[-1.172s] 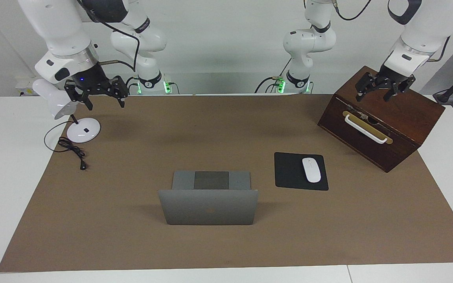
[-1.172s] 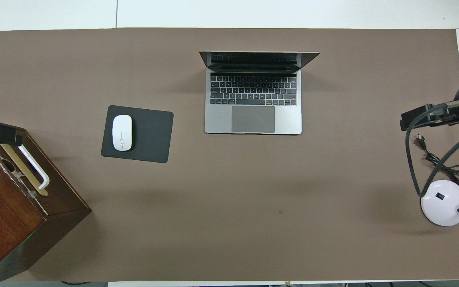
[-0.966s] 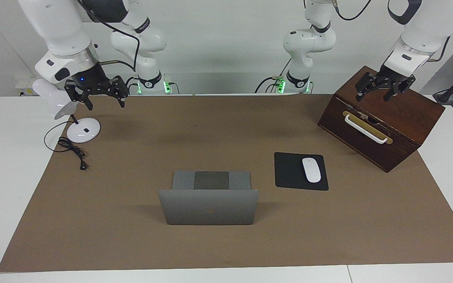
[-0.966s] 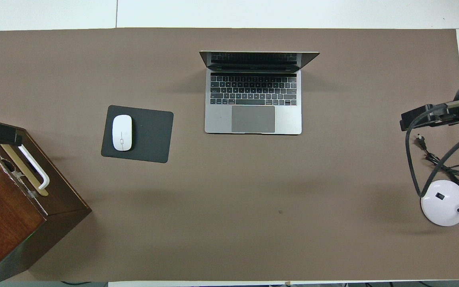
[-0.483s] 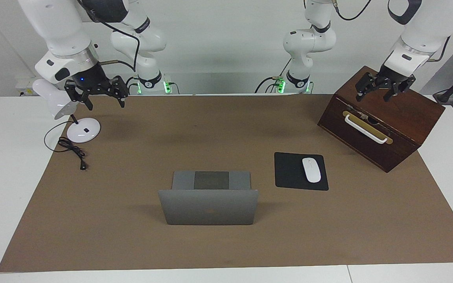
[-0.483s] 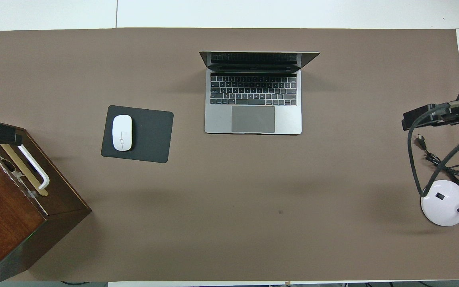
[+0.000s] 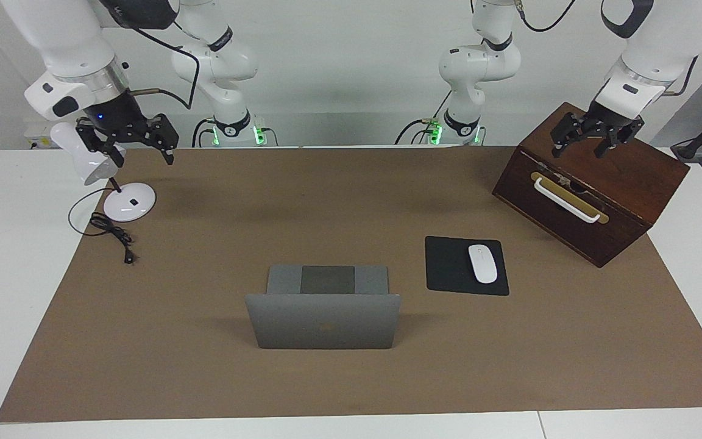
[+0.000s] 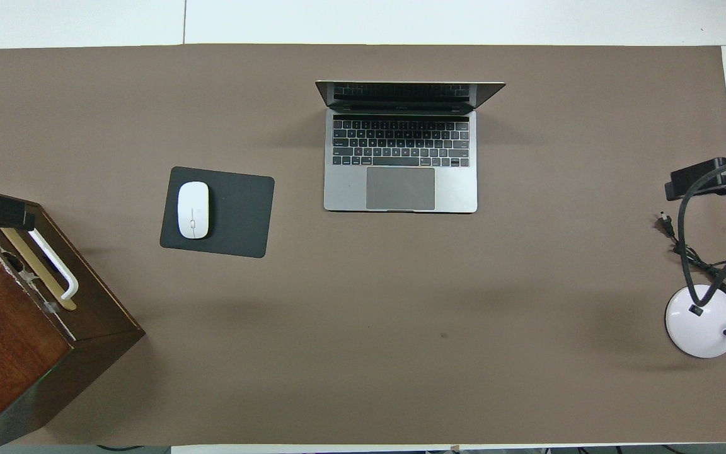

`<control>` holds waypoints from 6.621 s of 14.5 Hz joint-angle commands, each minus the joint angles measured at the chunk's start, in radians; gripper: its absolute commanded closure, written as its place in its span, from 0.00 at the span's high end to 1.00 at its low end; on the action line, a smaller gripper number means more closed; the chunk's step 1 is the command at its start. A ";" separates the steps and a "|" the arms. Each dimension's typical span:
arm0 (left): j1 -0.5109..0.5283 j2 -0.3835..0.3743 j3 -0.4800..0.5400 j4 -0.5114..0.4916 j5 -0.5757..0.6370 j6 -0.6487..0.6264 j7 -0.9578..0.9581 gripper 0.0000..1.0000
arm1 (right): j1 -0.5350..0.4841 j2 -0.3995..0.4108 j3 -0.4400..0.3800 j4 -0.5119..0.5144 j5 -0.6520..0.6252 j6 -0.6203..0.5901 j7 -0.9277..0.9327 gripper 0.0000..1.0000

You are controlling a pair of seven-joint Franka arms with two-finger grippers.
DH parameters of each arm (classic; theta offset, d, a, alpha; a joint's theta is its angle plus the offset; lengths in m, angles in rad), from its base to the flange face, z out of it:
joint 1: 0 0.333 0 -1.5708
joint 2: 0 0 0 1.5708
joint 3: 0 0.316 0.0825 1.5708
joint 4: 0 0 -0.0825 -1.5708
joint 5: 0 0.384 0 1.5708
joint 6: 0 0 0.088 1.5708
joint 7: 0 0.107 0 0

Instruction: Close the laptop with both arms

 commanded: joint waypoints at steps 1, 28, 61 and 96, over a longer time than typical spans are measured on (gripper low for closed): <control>0.007 -0.031 -0.003 -0.037 0.013 0.021 -0.011 1.00 | -0.001 -0.012 0.008 0.000 0.018 0.060 -0.089 1.00; -0.178 -0.089 -0.011 -0.282 -0.069 0.517 -0.017 0.00 | 0.027 0.188 0.128 -0.029 -0.049 0.551 -0.709 0.00; -0.647 0.288 -0.012 -0.775 -0.122 1.971 -0.017 0.00 | 0.109 0.711 0.312 0.562 -0.325 0.547 -0.636 0.00; -0.617 0.546 -0.008 -0.571 -0.120 1.974 -0.016 0.00 | 0.123 0.777 0.310 0.554 -0.322 0.623 -0.555 0.00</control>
